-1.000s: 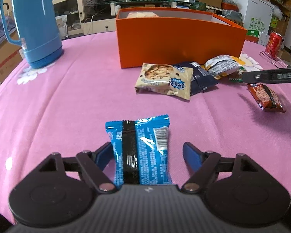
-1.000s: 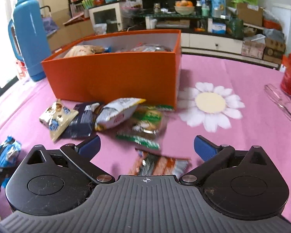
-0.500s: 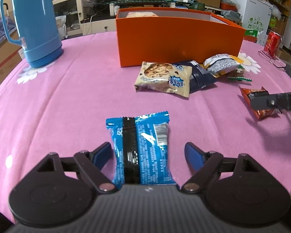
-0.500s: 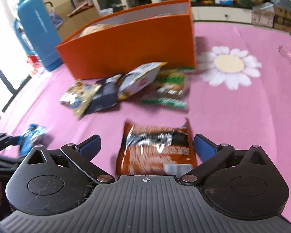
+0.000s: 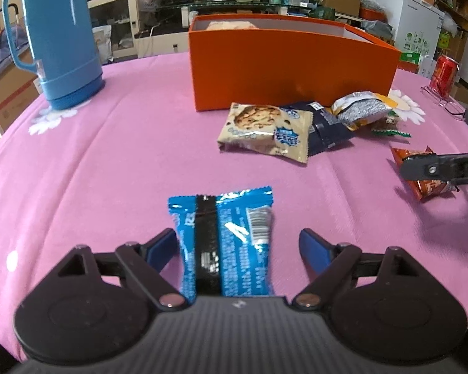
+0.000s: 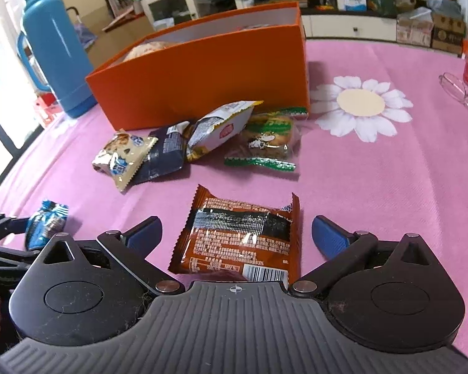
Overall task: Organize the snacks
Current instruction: 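Close right tool on brown-orange pack while left tool holds blue biscuit pack, then carry both packs over the orange box and open both tools to drop them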
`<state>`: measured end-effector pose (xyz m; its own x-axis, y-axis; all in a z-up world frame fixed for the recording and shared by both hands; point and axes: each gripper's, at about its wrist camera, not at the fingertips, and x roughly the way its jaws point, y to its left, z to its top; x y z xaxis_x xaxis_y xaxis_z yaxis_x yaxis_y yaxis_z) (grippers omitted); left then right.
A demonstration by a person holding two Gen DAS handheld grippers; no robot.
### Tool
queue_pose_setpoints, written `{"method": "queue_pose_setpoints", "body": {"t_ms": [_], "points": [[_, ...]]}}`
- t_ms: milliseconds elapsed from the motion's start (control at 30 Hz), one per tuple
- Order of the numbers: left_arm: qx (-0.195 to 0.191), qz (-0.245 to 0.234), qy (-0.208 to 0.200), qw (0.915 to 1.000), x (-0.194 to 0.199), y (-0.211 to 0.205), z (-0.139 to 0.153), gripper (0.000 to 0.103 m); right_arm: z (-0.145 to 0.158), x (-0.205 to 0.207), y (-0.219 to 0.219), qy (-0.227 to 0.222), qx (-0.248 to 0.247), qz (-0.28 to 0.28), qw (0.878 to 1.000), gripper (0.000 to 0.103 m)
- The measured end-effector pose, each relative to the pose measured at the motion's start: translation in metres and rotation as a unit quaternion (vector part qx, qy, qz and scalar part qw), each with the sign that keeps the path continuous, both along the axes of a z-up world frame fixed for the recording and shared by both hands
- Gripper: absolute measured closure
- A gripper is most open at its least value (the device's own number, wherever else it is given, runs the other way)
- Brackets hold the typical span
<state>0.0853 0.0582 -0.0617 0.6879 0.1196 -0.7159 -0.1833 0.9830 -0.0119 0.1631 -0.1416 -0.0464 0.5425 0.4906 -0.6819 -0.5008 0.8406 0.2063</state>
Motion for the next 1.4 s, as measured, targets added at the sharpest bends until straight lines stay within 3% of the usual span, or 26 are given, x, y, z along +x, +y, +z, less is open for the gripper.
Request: {"method": "queue_pose_setpoints", "body": {"t_ms": [267,433,500,600,633,767,967,1133,1267,1400], "points": [[0.001,0.005,-0.009,0.9999,-0.001,0.001,-0.001,0.017,-0.005,-0.016,0.011,-0.032,-0.051,-0.017,0.998,0.010],[0.002,0.011,-0.008,0.9999,0.000,0.000,-0.001,0.018,-0.006,-0.016,0.019,-0.042,-0.070,-0.032,0.996,0.017],[0.002,-0.006,-0.017,0.9998,-0.002,-0.001,0.002,0.052,-0.006,-0.020,0.025,-0.064,-0.093,-0.017,0.993,0.039],[0.009,-0.023,-0.010,0.9997,-0.004,-0.004,0.006,0.056,-0.003,-0.026,0.023,-0.074,-0.090,0.005,0.993,0.059],[0.010,-0.022,-0.009,0.9997,-0.007,-0.004,0.006,0.056,-0.002,-0.026,0.021,-0.073,-0.090,0.007,0.993,0.060],[-0.008,-0.018,-0.019,0.9996,-0.016,0.001,0.016,0.056,0.004,-0.027,0.003,-0.053,-0.043,0.001,0.998,0.063],[-0.026,-0.008,-0.065,0.9975,-0.012,0.012,0.051,0.056,0.025,-0.022,-0.013,-0.065,0.026,-0.021,0.997,0.063],[-0.040,-0.008,-0.091,0.9950,0.034,0.031,0.082,0.056,0.059,-0.002,-0.008,-0.090,0.071,-0.033,0.993,0.063],[-0.042,-0.002,-0.118,0.9921,0.092,0.049,0.106,0.056,0.097,0.030,0.016,-0.146,0.064,-0.035,0.987,0.063],[-0.045,0.008,-0.127,0.9909,0.148,0.060,0.112,0.057,0.109,0.084,0.052,-0.164,0.057,-0.032,0.984,0.063]]}}
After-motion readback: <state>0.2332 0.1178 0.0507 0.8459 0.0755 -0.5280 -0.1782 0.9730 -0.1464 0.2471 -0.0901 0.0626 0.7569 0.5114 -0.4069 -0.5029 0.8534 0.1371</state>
